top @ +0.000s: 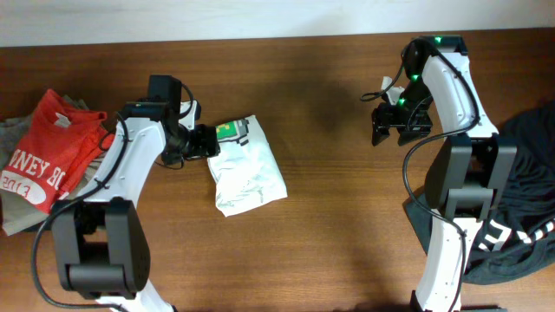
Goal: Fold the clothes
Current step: 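Grasp the folded white T-shirt with the left gripper and place it on the left stack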
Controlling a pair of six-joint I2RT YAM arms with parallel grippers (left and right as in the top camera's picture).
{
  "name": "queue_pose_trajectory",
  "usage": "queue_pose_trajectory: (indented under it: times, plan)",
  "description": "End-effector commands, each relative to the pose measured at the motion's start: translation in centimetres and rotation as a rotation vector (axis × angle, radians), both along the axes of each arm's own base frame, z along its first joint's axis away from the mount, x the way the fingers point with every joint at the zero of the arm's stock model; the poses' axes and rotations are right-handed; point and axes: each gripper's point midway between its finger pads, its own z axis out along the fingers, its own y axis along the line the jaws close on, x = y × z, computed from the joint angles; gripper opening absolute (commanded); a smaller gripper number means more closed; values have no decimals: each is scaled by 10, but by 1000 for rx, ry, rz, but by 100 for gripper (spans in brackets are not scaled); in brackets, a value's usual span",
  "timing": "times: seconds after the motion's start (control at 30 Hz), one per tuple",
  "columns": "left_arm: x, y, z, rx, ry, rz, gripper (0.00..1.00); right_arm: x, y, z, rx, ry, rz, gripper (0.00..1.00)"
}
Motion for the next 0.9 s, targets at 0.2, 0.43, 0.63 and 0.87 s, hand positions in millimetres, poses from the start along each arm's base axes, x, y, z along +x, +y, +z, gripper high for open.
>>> queue_pose_trajectory:
  times: [0.2,0.43,0.63,0.87]
  plan:
    - [-22,-35,-97,-200,280,4,70,2,1,13,-1,-35,14,68]
    - [-2,2,-91,24,231,28,0,2,1,13,-1,-34,14,68]
    - [41,78,35,352,116,127,0,1,1,13,-1,-30,14,68]
    - [26,162,135,521,-44,294,0,0,1,13,-1,-26,14,68]
